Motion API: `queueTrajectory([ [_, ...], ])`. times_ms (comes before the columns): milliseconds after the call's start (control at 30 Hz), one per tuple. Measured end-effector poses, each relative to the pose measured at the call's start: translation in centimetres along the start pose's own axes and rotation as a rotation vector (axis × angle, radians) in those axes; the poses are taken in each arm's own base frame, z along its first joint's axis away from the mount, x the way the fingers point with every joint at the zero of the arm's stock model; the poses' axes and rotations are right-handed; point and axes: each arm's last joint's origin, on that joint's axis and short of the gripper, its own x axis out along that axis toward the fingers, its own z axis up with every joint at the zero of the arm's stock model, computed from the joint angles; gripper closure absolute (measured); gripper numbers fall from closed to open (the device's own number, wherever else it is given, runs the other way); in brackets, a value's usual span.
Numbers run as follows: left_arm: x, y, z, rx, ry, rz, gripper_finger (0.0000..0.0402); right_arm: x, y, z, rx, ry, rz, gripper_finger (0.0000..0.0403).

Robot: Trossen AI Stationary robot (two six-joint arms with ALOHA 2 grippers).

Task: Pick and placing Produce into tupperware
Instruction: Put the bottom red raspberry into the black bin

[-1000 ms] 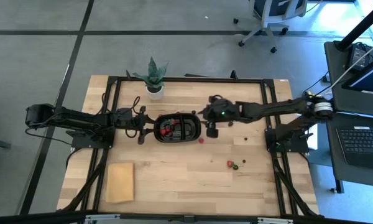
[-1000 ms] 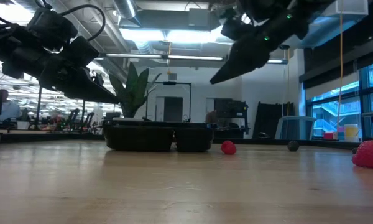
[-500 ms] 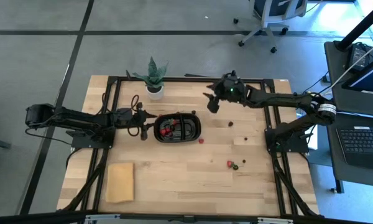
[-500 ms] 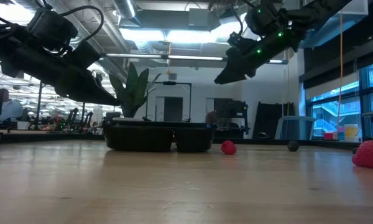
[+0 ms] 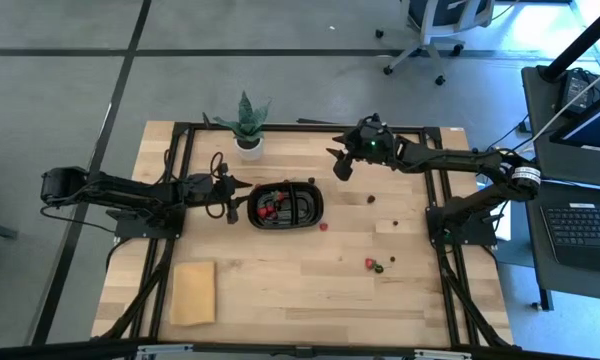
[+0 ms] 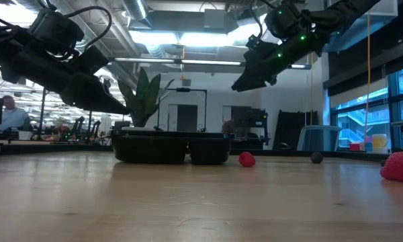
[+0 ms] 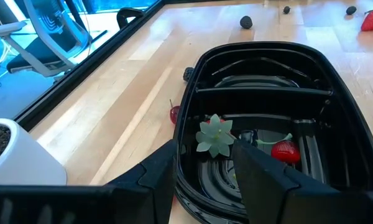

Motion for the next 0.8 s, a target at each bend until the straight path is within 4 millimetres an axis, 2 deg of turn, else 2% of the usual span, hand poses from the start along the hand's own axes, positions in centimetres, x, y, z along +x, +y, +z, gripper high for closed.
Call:
queueTrajectory([
  [267, 0.0, 0.0, 0.0, 0.000, -0.001, 0.000, 0.0255, 0.0, 0.0, 0.0, -0.020, 0.000, 0.000, 0.0218],
  [467, 0.0, 0.0, 0.0, 0.000, -0.001, 0.000, 0.0255, -0.1, 0.9, -0.4, -0.024, 0.046, 0.029, 0.0218],
  [600, 0.0, 0.0, 0.0, 0.000, -0.001, 0.000, 0.0255, -0.3, 2.3, -1.0, -0.071, 0.105, 0.135, 0.0218],
  [800, 0.0, 0.0, 0.0, -0.001, -0.001, 0.000, 0.0255, -1.2, 6.0, -2.1, -0.099, 0.220, 0.380, 0.0218],
])
